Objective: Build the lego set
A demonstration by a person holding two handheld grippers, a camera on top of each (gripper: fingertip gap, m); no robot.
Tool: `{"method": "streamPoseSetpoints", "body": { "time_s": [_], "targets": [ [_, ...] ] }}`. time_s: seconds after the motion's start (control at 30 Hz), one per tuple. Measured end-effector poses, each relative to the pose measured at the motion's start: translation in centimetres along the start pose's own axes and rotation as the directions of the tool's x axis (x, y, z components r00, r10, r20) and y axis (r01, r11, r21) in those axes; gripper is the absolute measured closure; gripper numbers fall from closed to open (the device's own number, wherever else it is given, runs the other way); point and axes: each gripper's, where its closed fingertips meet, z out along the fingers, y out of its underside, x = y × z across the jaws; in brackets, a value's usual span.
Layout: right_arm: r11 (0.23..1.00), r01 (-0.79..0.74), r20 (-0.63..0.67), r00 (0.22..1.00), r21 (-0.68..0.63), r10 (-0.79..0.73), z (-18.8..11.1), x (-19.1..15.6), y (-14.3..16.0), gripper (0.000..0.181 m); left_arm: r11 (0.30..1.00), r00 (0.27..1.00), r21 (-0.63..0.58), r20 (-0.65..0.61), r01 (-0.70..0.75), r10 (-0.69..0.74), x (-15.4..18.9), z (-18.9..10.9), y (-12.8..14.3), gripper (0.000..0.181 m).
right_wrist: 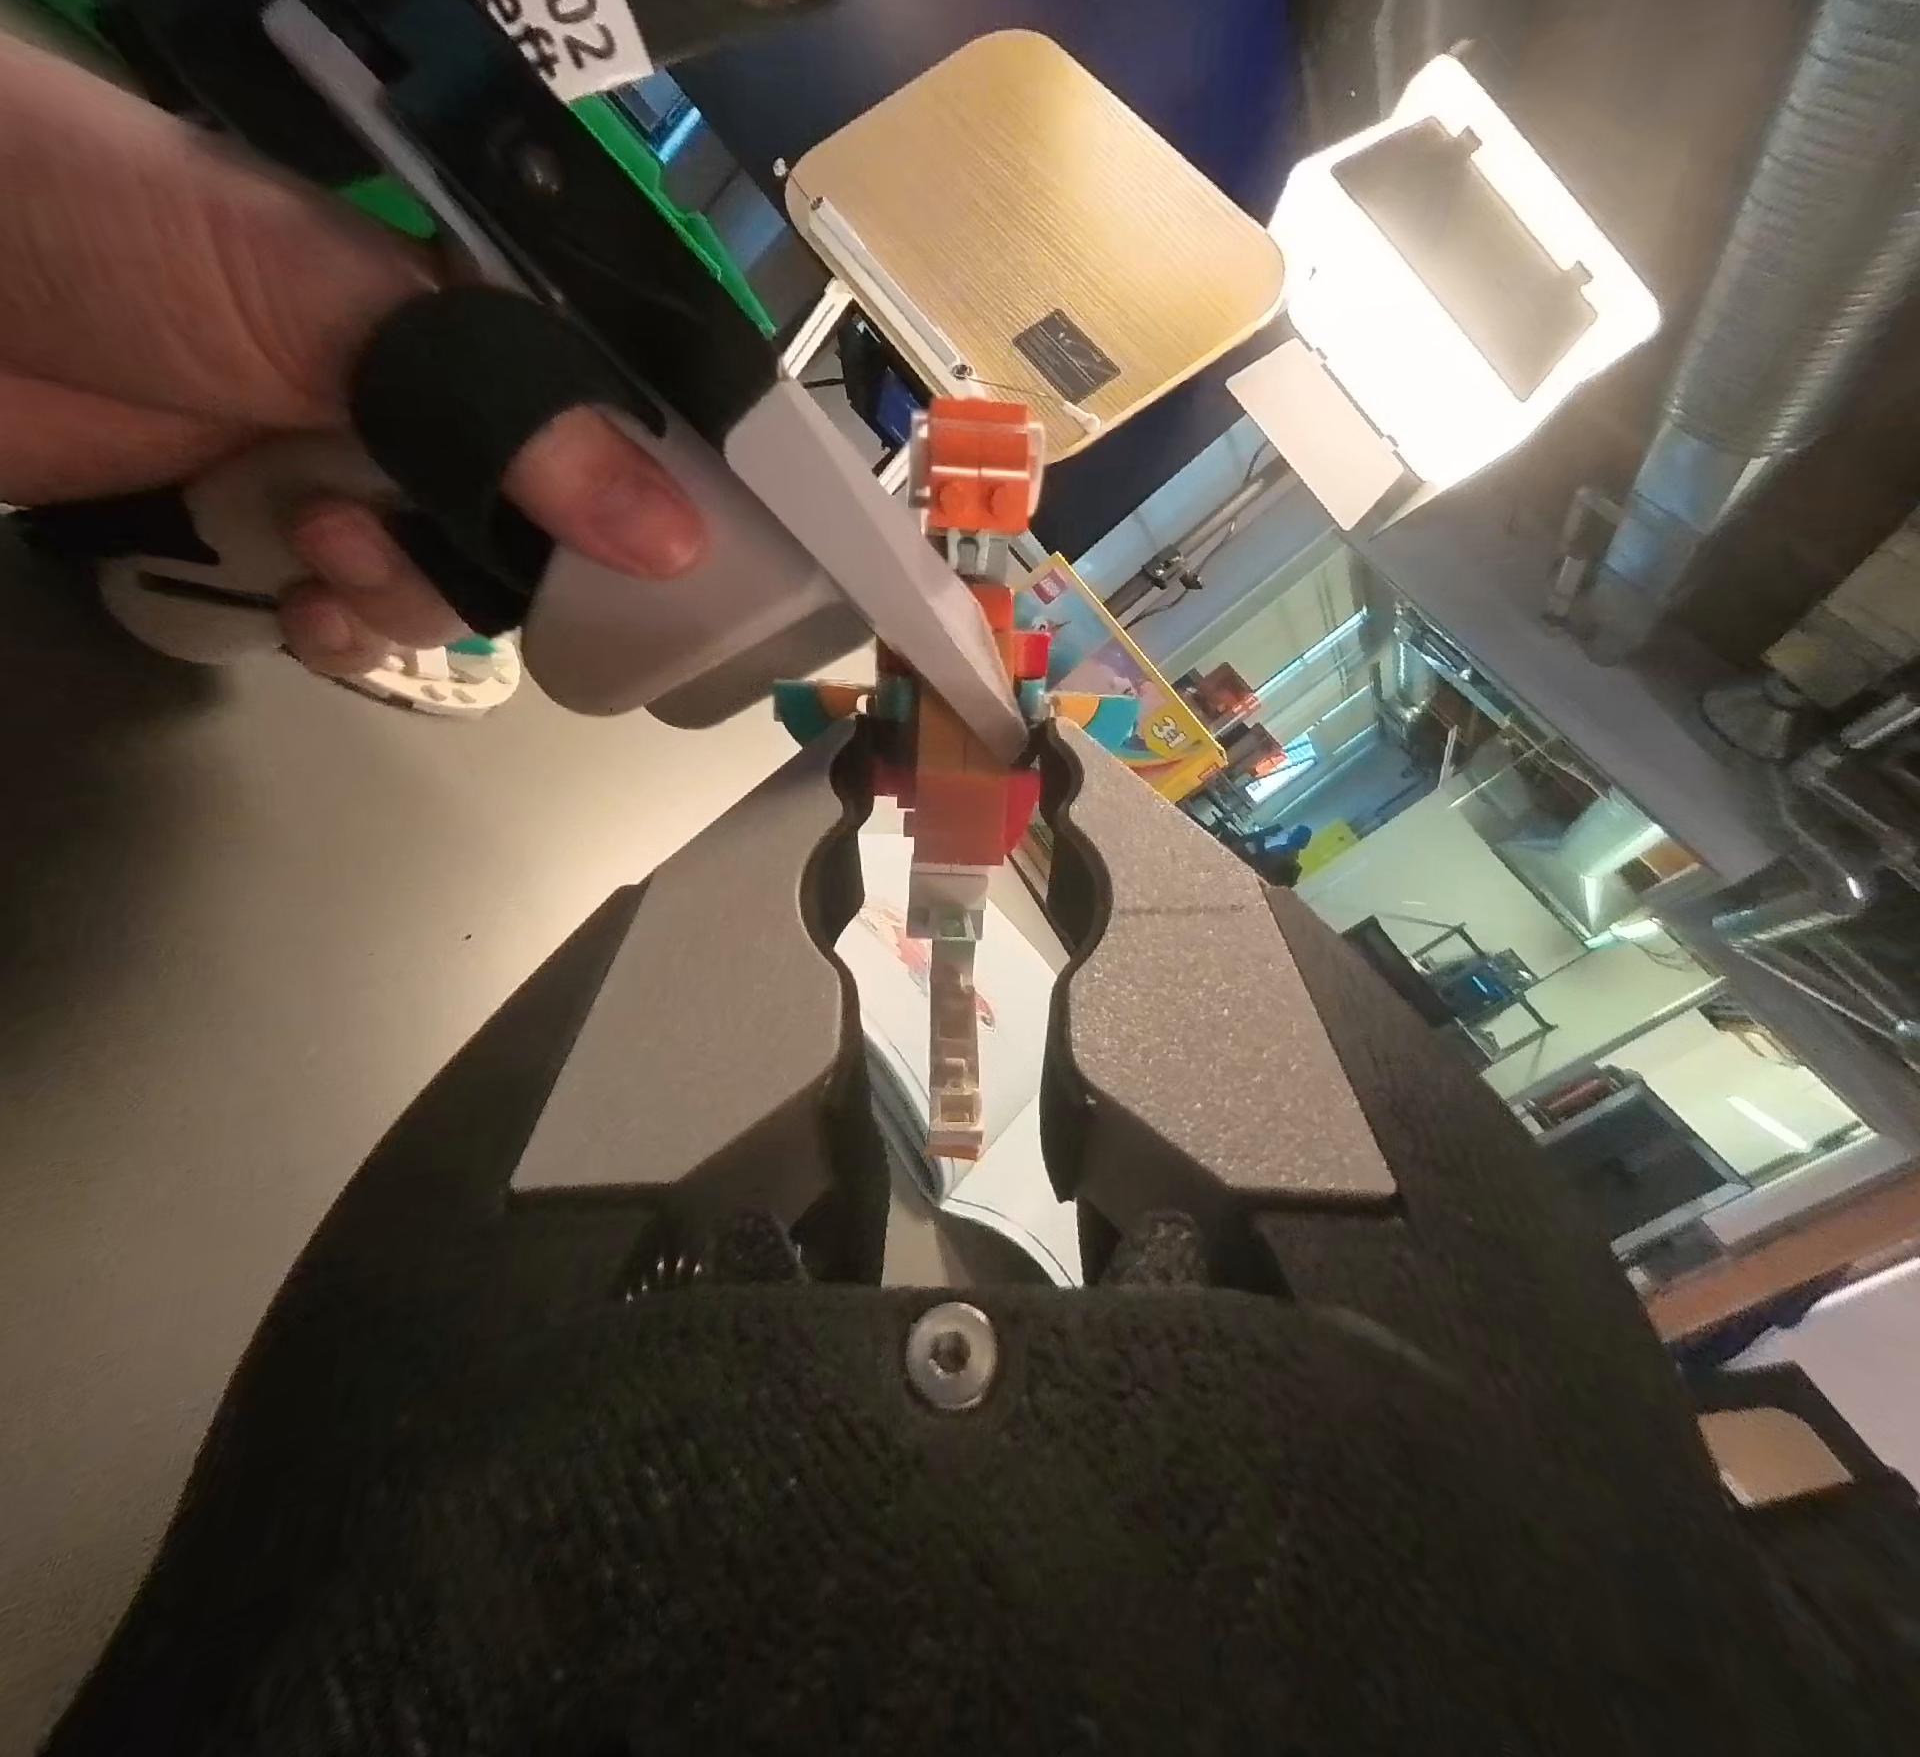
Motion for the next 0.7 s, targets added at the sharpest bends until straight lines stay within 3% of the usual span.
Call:
{"method": "streamPoseSetpoints", "body": {
  "time_s": [0.13,0.2,0.3,0.4,0.57,0.7],
  "targets": [
    [0.999,-0.021,0.024,1.000,0.026,0.020,0.0,-0.2,-0.1,0.151,1.000,0.999,-0.011,0.022,-0.025,0.025,-0.3,-0.1,0.1,0.154],
    [0.998,-0.022,0.035,0.999,0.064,0.020,-0.5,-0.2,-0.6,0.139,0.999,0.997,-0.004,0.070,-0.044,0.044,-1.2,-0.7,-0.4,0.154],
    [0.995,-0.008,0.042,0.999,0.102,0.004,-1.4,0.4,-0.7,0.133,0.995,0.985,0.045,0.153,-0.093,0.085,-2.9,-2.5,-2.1,0.154],
    [0.996,0.027,0.030,0.999,0.083,-0.029,-2.3,1.8,1.0,0.131,0.975,0.942,0.047,0.273,-0.216,0.195,-5.0,-4.9,-3.5,0.154],
    [0.994,-0.099,-0.219,0.972,-0.040,0.088,-4.6,9.2,6.6,0.135,0.924,0.825,-0.056,0.432,-0.378,0.363,-8.4,-8.6,-4.7,0.154],
    [0.970,-0.242,-0.406,0.890,-0.033,0.208,-6.7,13.3,9.0,0.140,0.927,0.804,-0.039,0.484,-0.374,0.345,-10.2,-10.7,-5.4,0.154]
  ]
}}
